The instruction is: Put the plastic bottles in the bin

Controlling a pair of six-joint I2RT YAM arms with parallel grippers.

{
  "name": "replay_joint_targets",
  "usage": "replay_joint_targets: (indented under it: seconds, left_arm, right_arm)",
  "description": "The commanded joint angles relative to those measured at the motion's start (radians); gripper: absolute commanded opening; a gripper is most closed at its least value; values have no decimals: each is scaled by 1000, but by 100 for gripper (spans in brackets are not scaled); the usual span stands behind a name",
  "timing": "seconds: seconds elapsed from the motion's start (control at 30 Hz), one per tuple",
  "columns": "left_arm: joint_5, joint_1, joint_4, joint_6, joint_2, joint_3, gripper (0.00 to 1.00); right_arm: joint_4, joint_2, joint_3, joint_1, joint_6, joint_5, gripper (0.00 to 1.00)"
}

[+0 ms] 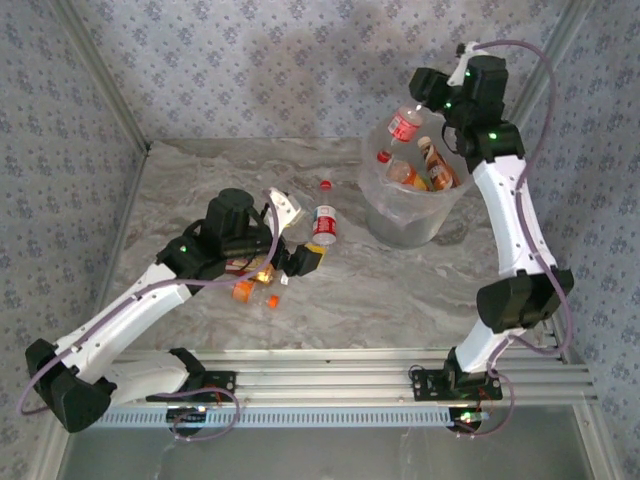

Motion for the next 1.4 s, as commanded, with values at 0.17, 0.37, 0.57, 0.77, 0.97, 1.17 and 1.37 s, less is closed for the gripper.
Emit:
replay_joint_targets:
  seconds: [0.17,0.37,0.57,0.77,0.97,1.17,1.37]
  left_arm:
    - [4,4,-26,20,9,40,100]
    - [0,4,-34,25,13,43,100]
    - [-3,4,-37,25,21,42,100]
    - [-4,3,-38,24,27,44,100]
    - [-3,4,-42,23,35,48,100]
    - [-12,3,-46,22,35,48,100]
    - [-31,4,-59,17,48,57,100]
  right_arm:
    - [-196,101,67,46,-168,-128,55]
    - [-304,107,27,79,-222,-123,55]
    - [-251,49,-139,103,-228,-106,55]
    - [-216,6,-246,140,-255,-20,57]
    - [-160,-31,-304,175,-266,28,59]
    - [-138,-99,-360,228,-324,167,60]
    - [-153,-173,-418,229,-320,117,65]
